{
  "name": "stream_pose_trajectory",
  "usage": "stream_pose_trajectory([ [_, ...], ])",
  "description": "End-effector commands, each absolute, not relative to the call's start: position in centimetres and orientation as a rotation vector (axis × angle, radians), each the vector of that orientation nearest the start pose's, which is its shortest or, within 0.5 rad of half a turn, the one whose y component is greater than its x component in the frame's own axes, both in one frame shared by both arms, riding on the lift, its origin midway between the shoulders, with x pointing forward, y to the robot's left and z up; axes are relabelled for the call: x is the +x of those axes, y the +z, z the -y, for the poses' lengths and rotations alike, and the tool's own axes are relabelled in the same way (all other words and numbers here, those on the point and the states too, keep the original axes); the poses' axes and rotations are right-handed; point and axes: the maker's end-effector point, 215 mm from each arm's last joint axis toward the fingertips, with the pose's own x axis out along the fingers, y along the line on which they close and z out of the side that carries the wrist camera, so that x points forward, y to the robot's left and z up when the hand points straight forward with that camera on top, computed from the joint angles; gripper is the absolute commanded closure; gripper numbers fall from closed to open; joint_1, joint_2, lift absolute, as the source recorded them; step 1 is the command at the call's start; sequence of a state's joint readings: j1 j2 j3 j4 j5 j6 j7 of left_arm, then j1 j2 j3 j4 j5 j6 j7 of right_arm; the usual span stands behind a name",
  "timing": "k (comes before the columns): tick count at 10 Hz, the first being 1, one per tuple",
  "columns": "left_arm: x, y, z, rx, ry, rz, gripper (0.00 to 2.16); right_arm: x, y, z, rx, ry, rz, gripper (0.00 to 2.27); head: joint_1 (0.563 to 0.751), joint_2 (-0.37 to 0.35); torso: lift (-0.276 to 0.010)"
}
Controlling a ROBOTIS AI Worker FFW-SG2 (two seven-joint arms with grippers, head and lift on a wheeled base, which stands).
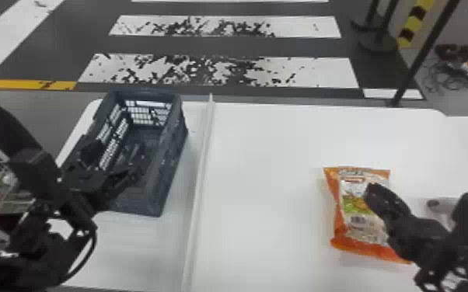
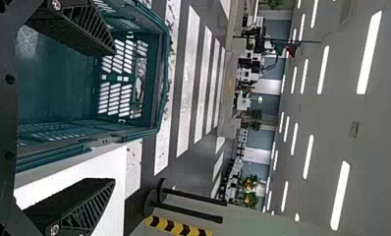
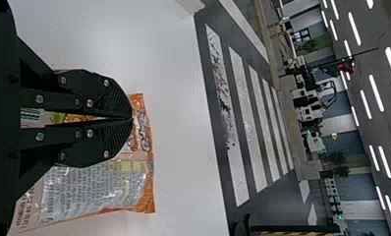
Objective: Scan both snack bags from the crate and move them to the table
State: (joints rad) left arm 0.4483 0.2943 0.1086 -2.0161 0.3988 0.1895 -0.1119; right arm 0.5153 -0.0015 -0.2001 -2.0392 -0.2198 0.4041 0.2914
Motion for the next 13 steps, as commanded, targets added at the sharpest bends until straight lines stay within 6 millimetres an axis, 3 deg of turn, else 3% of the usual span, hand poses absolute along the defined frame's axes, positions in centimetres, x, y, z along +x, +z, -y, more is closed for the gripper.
stream_pose_trajectory([
  [1,46.5,-36.7,-28.4,-0.098,-0.149,-0.176,0.08,40.5,-41.8,27.2,0.167,0.115,-0.372,0.05,0.695,0.039,-0.087],
  [4,46.8,-36.3,-29.2,-0.093,-0.129,-0.144,0.08,39.0,-42.8,33.2,0.118,0.008,-0.413,0.06,0.695,-0.013,-0.087],
  [7,47.0,-36.1,-29.5,-0.085,-0.113,-0.119,0.08,37.2,-45.6,37.9,0.048,-0.07,-0.477,0.06,0.695,-0.072,-0.087],
  [10,47.2,-35.4,-29.9,-0.084,-0.1,-0.085,0.08,36.6,-47.9,40.5,-0.003,-0.094,-0.521,0.06,0.695,-0.126,-0.087],
  [13,46.7,-35.0,-29.4,-0.089,-0.108,-0.056,0.08,37.0,-49.9,41.7,-0.016,-0.086,-0.559,0.06,0.695,-0.152,-0.087],
])
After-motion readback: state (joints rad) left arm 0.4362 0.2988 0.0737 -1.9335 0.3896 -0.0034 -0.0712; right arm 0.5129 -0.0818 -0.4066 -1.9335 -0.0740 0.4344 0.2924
